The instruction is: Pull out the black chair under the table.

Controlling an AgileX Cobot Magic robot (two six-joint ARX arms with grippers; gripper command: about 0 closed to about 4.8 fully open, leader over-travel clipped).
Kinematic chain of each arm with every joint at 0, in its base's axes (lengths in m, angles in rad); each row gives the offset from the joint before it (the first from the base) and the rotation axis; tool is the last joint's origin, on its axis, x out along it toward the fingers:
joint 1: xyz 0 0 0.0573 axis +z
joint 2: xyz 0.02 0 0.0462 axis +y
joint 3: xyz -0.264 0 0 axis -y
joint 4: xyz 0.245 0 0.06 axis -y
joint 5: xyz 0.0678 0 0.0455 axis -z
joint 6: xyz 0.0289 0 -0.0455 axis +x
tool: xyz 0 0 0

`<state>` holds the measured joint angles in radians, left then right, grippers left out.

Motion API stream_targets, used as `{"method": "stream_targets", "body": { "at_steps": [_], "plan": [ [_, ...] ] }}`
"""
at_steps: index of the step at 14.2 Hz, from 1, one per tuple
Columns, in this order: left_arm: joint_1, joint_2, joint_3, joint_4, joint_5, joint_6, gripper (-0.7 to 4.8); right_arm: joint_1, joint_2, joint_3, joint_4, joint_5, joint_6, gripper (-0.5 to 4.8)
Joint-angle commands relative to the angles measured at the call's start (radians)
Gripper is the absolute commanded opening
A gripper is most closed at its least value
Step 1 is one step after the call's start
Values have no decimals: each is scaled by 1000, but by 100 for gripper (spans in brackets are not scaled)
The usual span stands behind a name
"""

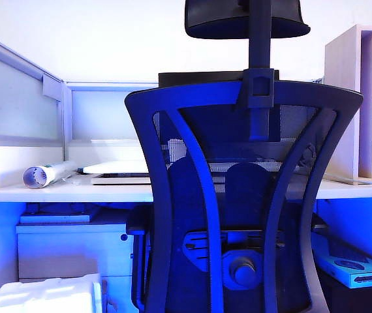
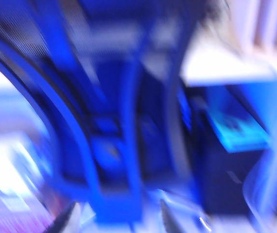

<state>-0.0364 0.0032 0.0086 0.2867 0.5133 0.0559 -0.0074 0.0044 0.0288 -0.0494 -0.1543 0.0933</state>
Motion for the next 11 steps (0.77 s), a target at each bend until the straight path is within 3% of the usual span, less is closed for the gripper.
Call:
{"method": "stream_targets", "body": {
  "at_steps": [1,2,7,10,11],
  "plan": [
    [1,0,2,79,7,-60,-1,2,-3,66,42,-8,99,356],
    [0,0,2,86,7,-62,-1,2,-2,102,29,-5,129,440],
    [1,0,2,109,29,-97,-2,2,143,322,26,-92,146,446],
    [0,0,2,139,34,-97,-2,2,277,403,40,-121,146,479],
    [1,0,2,140,34,-98,-2,106,694,597,245,-193,146,479]
  ]
}}
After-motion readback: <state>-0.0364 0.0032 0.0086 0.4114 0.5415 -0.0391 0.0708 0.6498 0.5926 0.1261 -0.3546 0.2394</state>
